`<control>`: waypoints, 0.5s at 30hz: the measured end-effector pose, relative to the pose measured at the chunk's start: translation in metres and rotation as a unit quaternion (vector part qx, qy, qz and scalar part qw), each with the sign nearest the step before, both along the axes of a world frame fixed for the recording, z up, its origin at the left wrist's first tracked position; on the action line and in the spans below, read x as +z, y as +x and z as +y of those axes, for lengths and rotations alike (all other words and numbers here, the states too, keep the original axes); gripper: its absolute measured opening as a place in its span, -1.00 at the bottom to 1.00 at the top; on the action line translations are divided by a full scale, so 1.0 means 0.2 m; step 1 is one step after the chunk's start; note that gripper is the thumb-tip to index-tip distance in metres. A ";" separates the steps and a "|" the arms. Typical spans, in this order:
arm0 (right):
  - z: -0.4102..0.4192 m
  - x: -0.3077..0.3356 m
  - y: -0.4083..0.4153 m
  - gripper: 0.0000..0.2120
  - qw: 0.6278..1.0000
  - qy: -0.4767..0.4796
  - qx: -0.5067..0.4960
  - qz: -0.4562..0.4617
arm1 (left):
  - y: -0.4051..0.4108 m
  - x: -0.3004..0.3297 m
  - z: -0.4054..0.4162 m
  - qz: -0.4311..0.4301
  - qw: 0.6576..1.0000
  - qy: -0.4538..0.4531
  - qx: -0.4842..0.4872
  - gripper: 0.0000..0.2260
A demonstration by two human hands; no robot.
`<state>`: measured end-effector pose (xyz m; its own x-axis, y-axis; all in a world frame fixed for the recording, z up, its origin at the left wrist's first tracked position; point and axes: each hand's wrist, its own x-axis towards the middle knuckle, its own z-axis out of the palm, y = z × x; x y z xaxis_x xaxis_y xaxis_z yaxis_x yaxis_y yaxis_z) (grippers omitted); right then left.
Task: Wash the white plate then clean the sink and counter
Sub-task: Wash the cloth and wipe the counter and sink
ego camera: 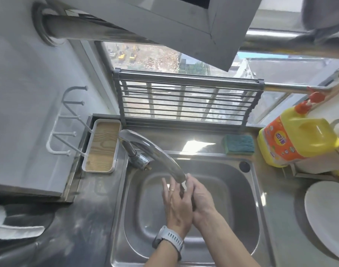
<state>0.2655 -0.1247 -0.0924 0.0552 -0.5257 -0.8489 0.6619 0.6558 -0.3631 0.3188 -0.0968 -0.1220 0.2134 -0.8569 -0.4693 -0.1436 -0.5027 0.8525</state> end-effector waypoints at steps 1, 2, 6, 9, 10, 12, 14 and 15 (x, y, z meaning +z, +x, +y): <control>0.01 -0.01 0.01 -0.66 1.000 -0.014 0.000 0.002 | 0.00 -0.01 -0.02 -0.012 1.000 0.012 -0.001 -0.49; 0.01 0.01 0.03 -0.75 1.000 -0.023 0.009 0.011 | -0.02 -0.03 -0.05 -0.005 0.999 0.039 0.008 -0.51; 0.01 0.01 0.06 -0.77 0.998 -0.025 -0.005 0.064 | -0.01 -0.07 -0.12 0.046 0.994 0.090 0.048 -0.80; -0.01 -0.01 0.07 -0.63 0.996 -0.020 0.001 0.090 | 0.05 -0.03 -0.13 0.109 0.979 0.146 0.093 -0.74; -0.02 0.00 0.08 -0.56 0.995 -0.015 0.016 0.099 | 0.05 -0.06 -0.13 0.111 0.974 0.165 0.106 -0.72; -0.03 -0.01 0.10 -0.56 0.992 -0.009 0.038 0.116 | 0.05 -0.03 -0.13 0.103 0.971 0.172 0.130 -0.71; -0.04 -0.01 0.10 -0.60 0.984 -0.003 0.068 0.163 | 0.05 0.01 -0.14 0.102 0.970 0.171 0.139 -0.71; -0.05 -0.02 0.10 -0.63 0.978 -0.005 0.091 0.186 | 0.06 0.02 -0.14 0.085 0.974 0.171 0.122 -0.72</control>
